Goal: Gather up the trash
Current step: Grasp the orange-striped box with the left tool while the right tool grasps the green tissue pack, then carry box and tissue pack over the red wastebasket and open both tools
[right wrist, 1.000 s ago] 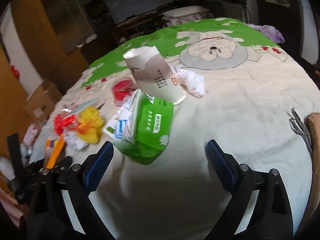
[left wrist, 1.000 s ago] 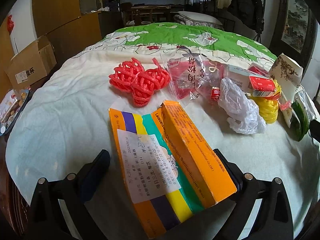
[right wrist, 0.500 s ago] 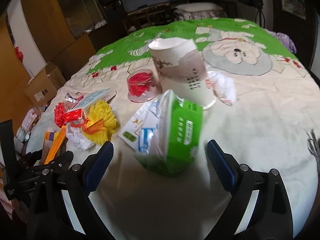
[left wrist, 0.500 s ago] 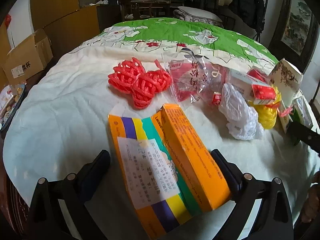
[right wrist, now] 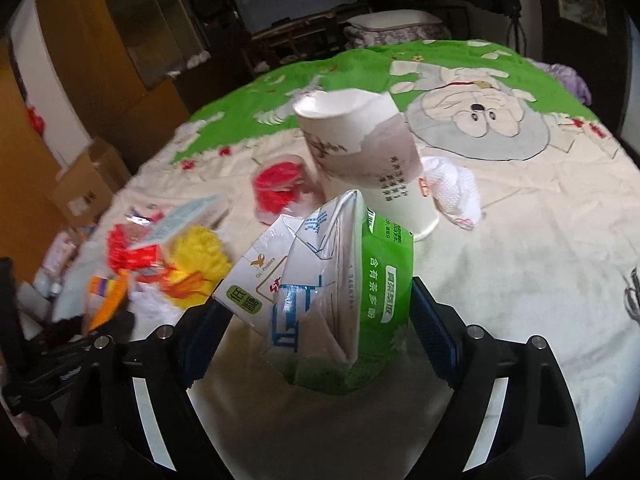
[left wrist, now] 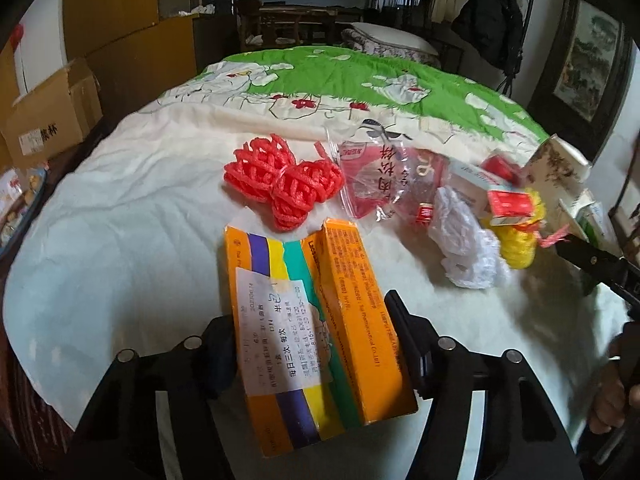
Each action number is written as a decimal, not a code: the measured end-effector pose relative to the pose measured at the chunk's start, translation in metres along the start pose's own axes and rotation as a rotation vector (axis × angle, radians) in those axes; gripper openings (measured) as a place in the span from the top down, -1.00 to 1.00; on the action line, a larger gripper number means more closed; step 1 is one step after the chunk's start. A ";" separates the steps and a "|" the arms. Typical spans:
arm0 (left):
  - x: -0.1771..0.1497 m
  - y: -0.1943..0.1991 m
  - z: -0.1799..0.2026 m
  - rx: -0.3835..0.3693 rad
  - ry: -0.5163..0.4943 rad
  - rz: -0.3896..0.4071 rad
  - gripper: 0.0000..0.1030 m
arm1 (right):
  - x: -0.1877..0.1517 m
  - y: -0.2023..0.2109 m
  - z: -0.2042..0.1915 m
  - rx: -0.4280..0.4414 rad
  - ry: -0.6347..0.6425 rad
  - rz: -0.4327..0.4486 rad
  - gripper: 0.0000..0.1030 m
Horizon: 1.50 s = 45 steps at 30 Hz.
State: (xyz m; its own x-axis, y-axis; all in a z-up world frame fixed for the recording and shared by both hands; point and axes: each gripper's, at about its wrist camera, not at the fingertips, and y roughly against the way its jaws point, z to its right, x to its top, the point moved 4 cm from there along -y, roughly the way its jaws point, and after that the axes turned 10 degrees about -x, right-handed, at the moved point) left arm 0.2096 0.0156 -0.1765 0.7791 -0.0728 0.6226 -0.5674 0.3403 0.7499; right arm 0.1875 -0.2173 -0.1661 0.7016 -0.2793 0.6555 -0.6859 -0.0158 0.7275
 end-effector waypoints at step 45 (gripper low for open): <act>-0.110 0.243 -0.117 0.228 0.237 0.212 -0.27 | -0.025 0.200 -0.085 0.356 0.138 0.260 -0.62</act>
State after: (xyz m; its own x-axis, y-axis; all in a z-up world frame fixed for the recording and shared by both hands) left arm 0.0173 0.2161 -0.0895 0.6629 0.2045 0.7203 -0.7465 0.1057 0.6570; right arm 0.0490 -0.1323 -0.0194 0.4998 -0.1874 0.8456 -0.8493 -0.2978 0.4359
